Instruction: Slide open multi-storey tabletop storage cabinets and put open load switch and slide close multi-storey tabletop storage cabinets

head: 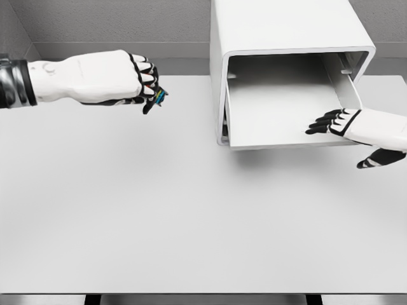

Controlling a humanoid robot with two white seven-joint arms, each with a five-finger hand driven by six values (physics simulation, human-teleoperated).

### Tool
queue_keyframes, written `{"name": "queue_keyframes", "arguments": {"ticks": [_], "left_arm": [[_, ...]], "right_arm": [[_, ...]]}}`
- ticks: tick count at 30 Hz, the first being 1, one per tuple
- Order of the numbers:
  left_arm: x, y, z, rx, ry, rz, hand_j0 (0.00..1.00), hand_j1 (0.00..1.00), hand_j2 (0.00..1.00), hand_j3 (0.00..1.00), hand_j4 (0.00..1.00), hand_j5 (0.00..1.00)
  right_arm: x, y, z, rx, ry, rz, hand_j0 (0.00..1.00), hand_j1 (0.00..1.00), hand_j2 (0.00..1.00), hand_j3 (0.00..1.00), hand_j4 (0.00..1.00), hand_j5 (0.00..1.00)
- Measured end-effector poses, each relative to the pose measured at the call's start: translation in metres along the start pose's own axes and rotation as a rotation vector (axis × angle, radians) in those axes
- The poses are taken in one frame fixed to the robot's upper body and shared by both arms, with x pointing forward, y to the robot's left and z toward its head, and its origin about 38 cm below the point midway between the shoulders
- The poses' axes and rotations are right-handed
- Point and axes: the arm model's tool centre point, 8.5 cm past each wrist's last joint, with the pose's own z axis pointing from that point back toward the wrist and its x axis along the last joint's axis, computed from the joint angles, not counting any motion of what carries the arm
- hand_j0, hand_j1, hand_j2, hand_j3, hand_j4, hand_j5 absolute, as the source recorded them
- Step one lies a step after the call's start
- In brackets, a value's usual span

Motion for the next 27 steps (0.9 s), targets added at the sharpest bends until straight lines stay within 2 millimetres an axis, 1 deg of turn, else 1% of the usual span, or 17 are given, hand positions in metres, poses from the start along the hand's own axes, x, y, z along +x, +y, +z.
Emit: {"name": "queue_keyframes", "arguments": {"ticks": [2, 3, 4, 5, 7, 8, 11, 13, 15, 17, 18, 19, 20, 21, 24, 26, 27], "left_arm": [[0.006, 0.008, -0.006, 0.026, -0.029, -0.009, 0.31, 0.31, 0.31, 0.31, 0.31, 0.31], [0.008, 0.018, -0.01, 0.047, -0.043, -0.026, 0.31, 0.31, 0.31, 0.31, 0.31, 0.31], [0.01, 0.031, -0.016, 0.069, -0.06, -0.051, 0.31, 0.31, 0.31, 0.31, 0.31, 0.31], [0.014, 0.041, -0.024, 0.087, -0.084, -0.071, 0.31, 0.31, 0.31, 0.31, 0.31, 0.31], [0.025, 0.047, -0.044, 0.112, -0.14, -0.072, 0.31, 0.31, 0.31, 0.31, 0.31, 0.31], [0.03, 0.052, -0.053, 0.127, -0.166, -0.08, 0.31, 0.31, 0.31, 0.31, 0.31, 0.31], [0.048, 0.075, -0.081, 0.175, -0.246, -0.112, 0.31, 0.31, 0.31, 0.31, 0.31, 0.31], [0.057, 0.083, -0.103, 0.184, -0.294, -0.117, 0.31, 0.31, 0.31, 0.31, 0.31, 0.31], [0.062, 0.079, -0.13, 0.185, -0.325, -0.088, 0.32, 0.32, 0.32, 0.32, 0.32, 0.32], [0.061, 0.082, -0.155, 0.178, -0.333, -0.07, 0.32, 0.32, 0.32, 0.32, 0.32, 0.32], [0.058, 0.077, -0.168, 0.165, -0.327, -0.053, 0.33, 0.33, 0.33, 0.33, 0.33, 0.33], [0.054, 0.076, -0.179, 0.152, -0.315, -0.043, 0.33, 0.33, 0.33, 0.33, 0.33, 0.33], [0.05, 0.071, -0.188, 0.137, -0.303, -0.025, 0.33, 0.33, 0.33, 0.33, 0.33, 0.33], [0.046, 0.069, -0.194, 0.126, -0.293, -0.016, 0.33, 0.33, 0.33, 0.33, 0.33, 0.33], [0.039, 0.068, -0.213, 0.106, -0.273, 0.012, 0.38, 0.38, 0.38, 0.38, 0.38, 0.38], [0.034, 0.061, -0.222, 0.091, -0.26, 0.043, 0.47, 0.47, 0.47, 0.47, 0.47, 0.47], [0.032, 0.058, -0.226, 0.087, -0.255, 0.058, 0.55, 0.55, 0.55, 0.55, 0.55, 0.55]], "right_arm": [[-0.002, -0.014, 0.01, -0.027, 0.02, 0.023, 1.0, 1.0, 1.0, 1.0, 1.0, 1.0], [-0.002, -0.019, 0.014, -0.038, 0.027, 0.03, 1.0, 1.0, 1.0, 1.0, 1.0, 1.0], [-0.003, -0.017, 0.018, -0.044, 0.03, 0.019, 1.0, 1.0, 1.0, 1.0, 1.0, 1.0], [-0.003, -0.011, 0.022, -0.047, 0.034, -0.005, 1.0, 1.0, 1.0, 1.0, 1.0, 1.0], [-0.005, -0.008, 0.036, -0.079, 0.047, -0.044, 1.0, 1.0, 1.0, 1.0, 1.0, 1.0], [-0.005, -0.01, 0.044, -0.107, 0.053, -0.063, 1.0, 1.0, 1.0, 1.0, 1.0, 1.0], [-0.008, -0.03, 0.069, -0.233, 0.054, -0.11, 1.0, 1.0, 1.0, 1.0, 1.0, 1.0], [-0.018, -0.032, 0.086, -0.307, 0.069, -0.175, 1.0, 1.0, 1.0, 1.0, 1.0, 1.0], [-0.031, -0.023, 0.103, -0.348, 0.108, -0.242, 0.98, 0.98, 0.98, 0.98, 0.98, 0.98], [-0.042, -0.016, 0.117, -0.38, 0.146, -0.286, 0.78, 0.78, 0.78, 0.78, 0.78, 0.78], [-0.046, -0.011, 0.122, -0.384, 0.164, -0.306, 0.76, 0.76, 0.76, 0.76, 0.76, 0.76], [-0.049, -0.001, 0.126, -0.376, 0.182, -0.332, 0.59, 0.59, 0.59, 0.59, 0.59, 0.59], [-0.054, 0.003, 0.131, -0.381, 0.202, -0.348, 0.54, 0.54, 0.54, 0.54, 0.54, 0.54], [-0.059, 0.007, 0.136, -0.386, 0.224, -0.363, 0.54, 0.54, 0.54, 0.54, 0.54, 0.54], [-0.064, 0.046, 0.143, -0.314, 0.282, -0.436, 0.59, 0.59, 0.59, 0.59, 0.59, 0.59], [-0.063, 0.064, 0.143, -0.264, 0.302, -0.455, 0.6, 0.6, 0.6, 0.6, 0.6, 0.6], [-0.06, 0.07, 0.141, -0.231, 0.304, -0.453, 0.6, 0.6, 0.6, 0.6, 0.6, 0.6]]}}
